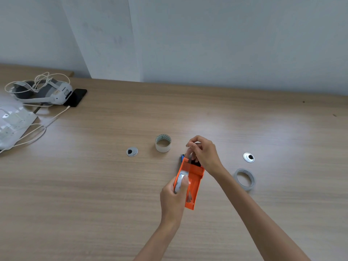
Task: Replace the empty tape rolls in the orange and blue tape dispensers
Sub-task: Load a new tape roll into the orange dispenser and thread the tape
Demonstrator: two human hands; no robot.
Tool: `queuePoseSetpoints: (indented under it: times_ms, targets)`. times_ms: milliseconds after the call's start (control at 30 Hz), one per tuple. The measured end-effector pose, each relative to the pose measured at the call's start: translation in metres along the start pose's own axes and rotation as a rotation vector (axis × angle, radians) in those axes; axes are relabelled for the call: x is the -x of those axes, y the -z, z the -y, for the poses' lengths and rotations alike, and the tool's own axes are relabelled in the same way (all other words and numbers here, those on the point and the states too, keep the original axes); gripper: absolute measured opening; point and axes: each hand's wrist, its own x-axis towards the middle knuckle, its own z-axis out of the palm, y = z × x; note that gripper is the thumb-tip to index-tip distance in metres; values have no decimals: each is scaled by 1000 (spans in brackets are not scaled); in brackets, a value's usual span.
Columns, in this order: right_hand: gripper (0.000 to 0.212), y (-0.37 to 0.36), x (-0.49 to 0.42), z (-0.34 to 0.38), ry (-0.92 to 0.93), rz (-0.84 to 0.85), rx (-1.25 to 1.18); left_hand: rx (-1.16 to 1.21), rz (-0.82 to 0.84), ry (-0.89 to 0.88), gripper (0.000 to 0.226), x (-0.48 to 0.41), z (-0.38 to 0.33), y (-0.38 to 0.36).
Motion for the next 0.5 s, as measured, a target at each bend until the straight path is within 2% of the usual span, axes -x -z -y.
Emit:
queuePoseSetpoints:
  times_ms: [200, 400, 500]
  targets:
    - [16, 3, -22, 1, -106, -40, -78, 31, 95, -3, 21, -3, -10, -4]
    - [17, -2, -28, 3, -284, 32, -215, -70, -108, -45, 33, -15, -12, -11]
    - [17, 0, -29, 4, -295, 75, -244, -118, -116, -81, 36, -16, -11, -11]
